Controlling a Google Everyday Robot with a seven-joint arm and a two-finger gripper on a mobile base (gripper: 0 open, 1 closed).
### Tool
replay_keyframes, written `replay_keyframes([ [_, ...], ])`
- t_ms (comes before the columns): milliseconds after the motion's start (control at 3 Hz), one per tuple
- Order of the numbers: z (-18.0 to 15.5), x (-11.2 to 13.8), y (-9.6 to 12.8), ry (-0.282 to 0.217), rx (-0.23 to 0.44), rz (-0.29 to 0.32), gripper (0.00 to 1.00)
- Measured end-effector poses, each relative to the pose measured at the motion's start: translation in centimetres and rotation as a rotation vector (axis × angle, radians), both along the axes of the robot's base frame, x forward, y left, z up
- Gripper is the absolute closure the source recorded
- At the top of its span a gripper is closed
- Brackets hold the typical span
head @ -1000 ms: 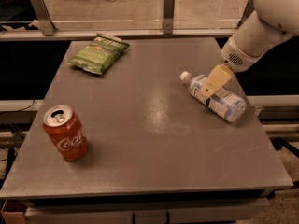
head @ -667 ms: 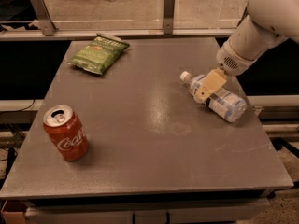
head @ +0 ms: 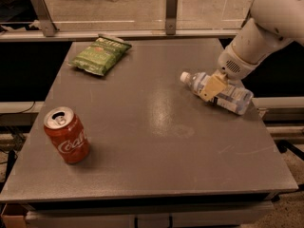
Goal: Pick blue plastic bottle
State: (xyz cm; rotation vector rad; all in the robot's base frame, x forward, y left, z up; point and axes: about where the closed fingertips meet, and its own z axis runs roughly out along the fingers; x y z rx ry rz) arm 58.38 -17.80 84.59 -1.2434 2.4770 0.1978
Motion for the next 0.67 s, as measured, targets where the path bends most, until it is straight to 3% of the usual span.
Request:
replay_keyframes([
  [333,2.2,0.3,1.5,-0.055,0.077,0.063,0.87],
  [667,5.5,0.6,3.9,-0.124,0.212,0.178,1.00],
])
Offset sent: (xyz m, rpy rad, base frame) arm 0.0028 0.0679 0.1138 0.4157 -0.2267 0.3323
